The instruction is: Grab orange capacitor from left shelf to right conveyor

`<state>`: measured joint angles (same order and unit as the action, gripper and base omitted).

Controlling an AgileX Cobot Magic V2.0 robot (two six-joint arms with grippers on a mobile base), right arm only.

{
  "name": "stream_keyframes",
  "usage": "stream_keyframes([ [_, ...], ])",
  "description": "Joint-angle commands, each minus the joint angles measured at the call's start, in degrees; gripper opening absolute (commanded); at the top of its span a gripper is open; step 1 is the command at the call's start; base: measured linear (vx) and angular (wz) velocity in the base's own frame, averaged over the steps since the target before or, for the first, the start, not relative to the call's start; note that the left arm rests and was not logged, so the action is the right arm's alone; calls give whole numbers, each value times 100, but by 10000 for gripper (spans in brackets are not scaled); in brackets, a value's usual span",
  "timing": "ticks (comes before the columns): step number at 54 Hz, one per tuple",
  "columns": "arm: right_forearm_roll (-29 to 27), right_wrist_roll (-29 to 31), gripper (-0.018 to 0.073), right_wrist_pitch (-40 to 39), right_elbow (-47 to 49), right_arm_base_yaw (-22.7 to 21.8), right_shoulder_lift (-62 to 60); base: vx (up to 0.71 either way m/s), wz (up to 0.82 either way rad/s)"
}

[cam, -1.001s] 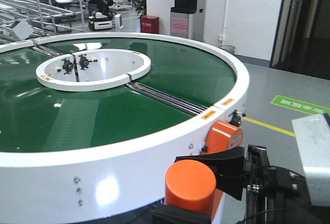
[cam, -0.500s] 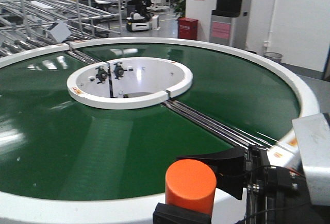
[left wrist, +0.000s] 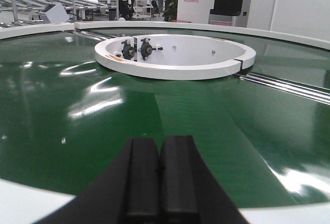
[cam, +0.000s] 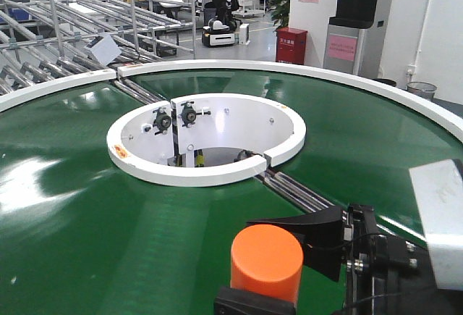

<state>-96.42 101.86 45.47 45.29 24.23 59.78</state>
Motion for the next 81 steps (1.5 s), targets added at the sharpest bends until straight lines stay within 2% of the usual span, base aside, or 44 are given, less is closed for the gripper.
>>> stream_keyframes([
  [1, -513, 58, -11, 157, 205, -7, -83, 30, 3],
  [36, -513, 58, -11, 151, 205, -7, -83, 20, 0],
  [81, -513, 58, -11, 156, 205, -7, -83, 1, 1],
])
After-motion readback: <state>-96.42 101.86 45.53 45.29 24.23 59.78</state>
